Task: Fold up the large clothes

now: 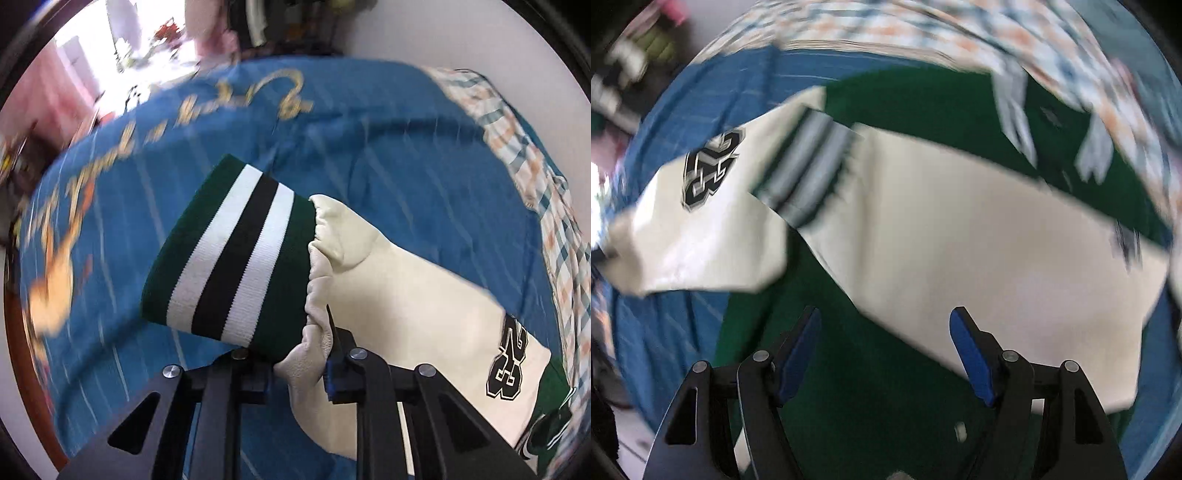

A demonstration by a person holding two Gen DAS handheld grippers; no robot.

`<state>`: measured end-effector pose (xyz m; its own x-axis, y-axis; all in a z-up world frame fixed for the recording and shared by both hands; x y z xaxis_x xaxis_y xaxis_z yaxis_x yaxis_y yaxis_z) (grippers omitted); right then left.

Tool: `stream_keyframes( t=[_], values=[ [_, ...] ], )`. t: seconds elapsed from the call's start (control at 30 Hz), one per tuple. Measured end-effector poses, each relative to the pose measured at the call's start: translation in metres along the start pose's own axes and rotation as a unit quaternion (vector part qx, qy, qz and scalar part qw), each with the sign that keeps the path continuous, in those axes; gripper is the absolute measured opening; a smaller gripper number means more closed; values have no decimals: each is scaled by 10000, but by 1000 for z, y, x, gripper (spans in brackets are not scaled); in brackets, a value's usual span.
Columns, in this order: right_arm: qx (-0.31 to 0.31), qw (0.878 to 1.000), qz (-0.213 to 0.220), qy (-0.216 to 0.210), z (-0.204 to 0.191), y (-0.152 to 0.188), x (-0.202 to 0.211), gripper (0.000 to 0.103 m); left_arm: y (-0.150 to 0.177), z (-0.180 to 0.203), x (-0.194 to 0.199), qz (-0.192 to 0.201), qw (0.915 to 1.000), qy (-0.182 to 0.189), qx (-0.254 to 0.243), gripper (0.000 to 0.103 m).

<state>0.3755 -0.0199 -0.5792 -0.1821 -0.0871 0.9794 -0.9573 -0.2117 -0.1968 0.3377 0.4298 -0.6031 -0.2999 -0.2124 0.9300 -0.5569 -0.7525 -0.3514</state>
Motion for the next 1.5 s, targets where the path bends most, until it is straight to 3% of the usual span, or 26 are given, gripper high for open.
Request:
stream_keyframes(
  t=[0.13,0.17,0.27,0.37,0.4,0.5,0.53,0.6,0.7,0.8,0.87,0.93,1.03,1.13,1.27,1.3,1.33,1.4,1.43,1.5],
  values=[
    [939,9912,74,929,-46,-39,-41,70,-10,4,-3,-115,9995,172,-252,17],
    [1082,9865,98,1224,-51,-48,-54,40,-6,-1,-1,-192,9992,212,-265,17],
    [1152,9829,99,1432,-63,-54,-70,34,11,-13,2,-410,9984,358,-164,22],
    [1610,9780,271,1300,-80,-44,-61,32,27,-18,3,-614,9974,361,-51,29],
    [1768,9758,291,1253,-86,-38,-59,32,32,-25,5,-620,9977,278,-45,36],
    [2433,9635,191,1104,-104,-11,-56,32,42,-42,13,-560,9983,141,31,74],
    [2614,9582,158,1155,-106,-5,-56,33,44,-47,18,-513,9986,76,77,77],
    [2670,9581,121,1026,-105,0,-54,33,49,-56,28,-437,9989,7,189,77],
    [2646,9638,22,314,-113,5,-45,33,57,-72,45,-304,9989,-130,347,78],
    [3316,9428,149,316,-131,15,-44,33,67,-79,53,-272,9985,-247,404,78],
    [3468,9369,107,424,-129,19,-48,34,77,-78,53,-364,9980,-232,458,78],
    [3285,9435,30,440,-121,17,-44,35,91,-72,49,-526,9973,-164,477,78],
    [2443,9688,111,406,-103,11,-32,43,110,-55,39,-781,9956,85,506,78],
    [1909,9800,201,530,-92,3,-32,33,119,-38,30,-870,9944,260,539,78],
    [983,9882,522,1048,-64,-32,-36,31,117,-18,18,-922,9906,627,787,78],
    [794,9909,498,961,-61,-40,-39,33,112,-15,14,-898,9893,735,883,78],
    [757,9933,335,806,-64,-46,-47,39,108,-12,10,-885,9877,835,977,78],
    [863,9936,-120,720,-68,-50,-63,42,100,-4,-1,-930,9839,1031,1126,78],
    [813,9947,-86,627,-67,-53,-59,45,96,-1,-10,-995,9814,1126,1198,78],
    [519,9983,64,240,-60,-53,-43,61,91,3,-24,-1081,9781,1152,1354,78]
  ],
)
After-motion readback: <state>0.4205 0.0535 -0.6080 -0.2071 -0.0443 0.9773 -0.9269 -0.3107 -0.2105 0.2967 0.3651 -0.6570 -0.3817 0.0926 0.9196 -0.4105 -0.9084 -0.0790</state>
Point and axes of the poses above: each gripper's, at about its wrist camera, not at the fingertips, and x roughly against the way its jaws point, z to its right, y to its underside, the point moved 9 cm from there along -x, roughly the way its jaws point, and after that the axes turned 1 degree about -z, right-handed, at the moved point
